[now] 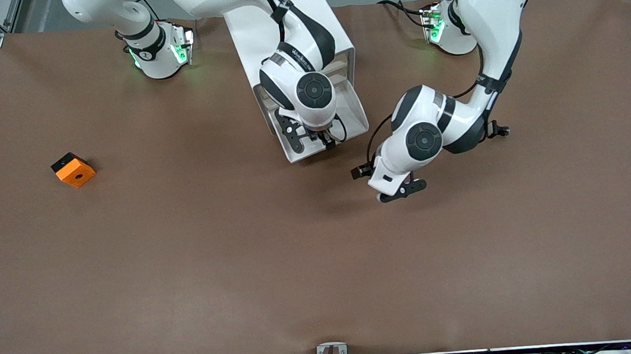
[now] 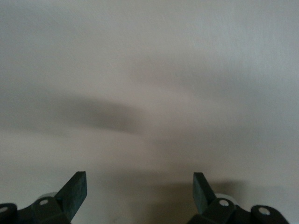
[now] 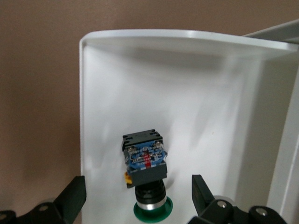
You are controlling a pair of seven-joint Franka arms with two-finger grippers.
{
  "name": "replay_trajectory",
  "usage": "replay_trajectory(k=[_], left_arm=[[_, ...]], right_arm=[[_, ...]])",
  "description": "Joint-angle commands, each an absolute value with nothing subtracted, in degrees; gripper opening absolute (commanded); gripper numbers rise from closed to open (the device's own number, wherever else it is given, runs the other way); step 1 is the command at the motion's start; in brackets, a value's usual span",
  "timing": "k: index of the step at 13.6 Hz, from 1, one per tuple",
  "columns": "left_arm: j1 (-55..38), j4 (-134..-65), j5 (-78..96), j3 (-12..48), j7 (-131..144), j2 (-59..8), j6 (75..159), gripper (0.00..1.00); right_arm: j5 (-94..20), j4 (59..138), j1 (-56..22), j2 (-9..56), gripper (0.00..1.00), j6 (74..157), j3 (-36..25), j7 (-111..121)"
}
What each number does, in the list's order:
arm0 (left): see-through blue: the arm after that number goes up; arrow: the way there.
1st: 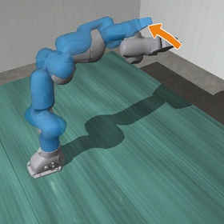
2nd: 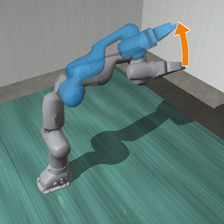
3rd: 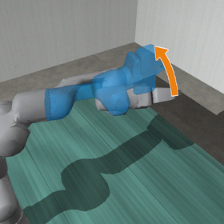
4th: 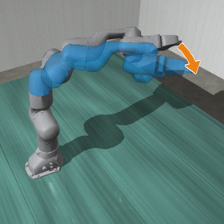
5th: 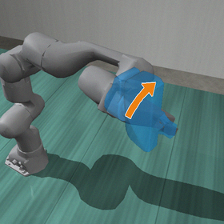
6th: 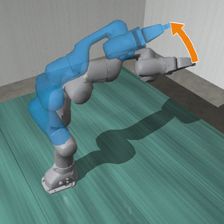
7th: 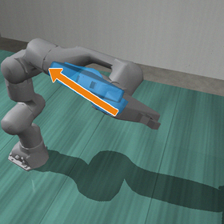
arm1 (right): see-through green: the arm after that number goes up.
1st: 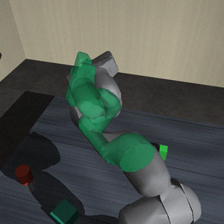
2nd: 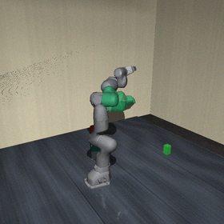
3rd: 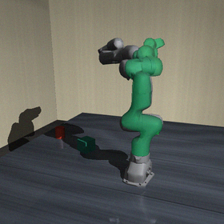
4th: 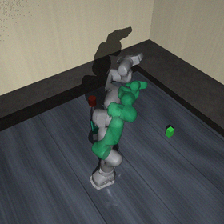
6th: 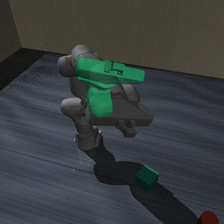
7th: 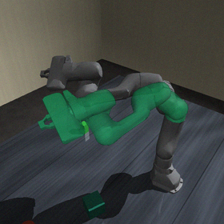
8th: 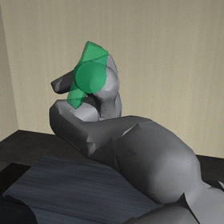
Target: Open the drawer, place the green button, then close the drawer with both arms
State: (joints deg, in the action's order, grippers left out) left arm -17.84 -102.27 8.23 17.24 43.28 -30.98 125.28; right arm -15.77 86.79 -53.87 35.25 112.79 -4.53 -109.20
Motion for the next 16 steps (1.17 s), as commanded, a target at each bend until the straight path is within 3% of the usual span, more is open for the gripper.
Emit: replay_trajectory(k=[1,12,16], left_arm=[[-19.68,-102.66,9.32,18.1,44.21,-31.64,126.12,1.0],[-27.33,-102.74,12.13,19.25,56.24,-34.8,125.07,1.0],[-27.69,-102.74,12.13,22.4,60.37,-34.89,124.98,1.0]], right_arm=[[-15.64,87.01,-53.96,31.83,1.0,111.1,-4.75,-109.07],[-15.21,85.87,-48.79,15.22,1.0,96.6,-5.27,-102.66],[-14.94,85.78,-46.5,10.73,1.0,92.38,-5.36,-96.69]])
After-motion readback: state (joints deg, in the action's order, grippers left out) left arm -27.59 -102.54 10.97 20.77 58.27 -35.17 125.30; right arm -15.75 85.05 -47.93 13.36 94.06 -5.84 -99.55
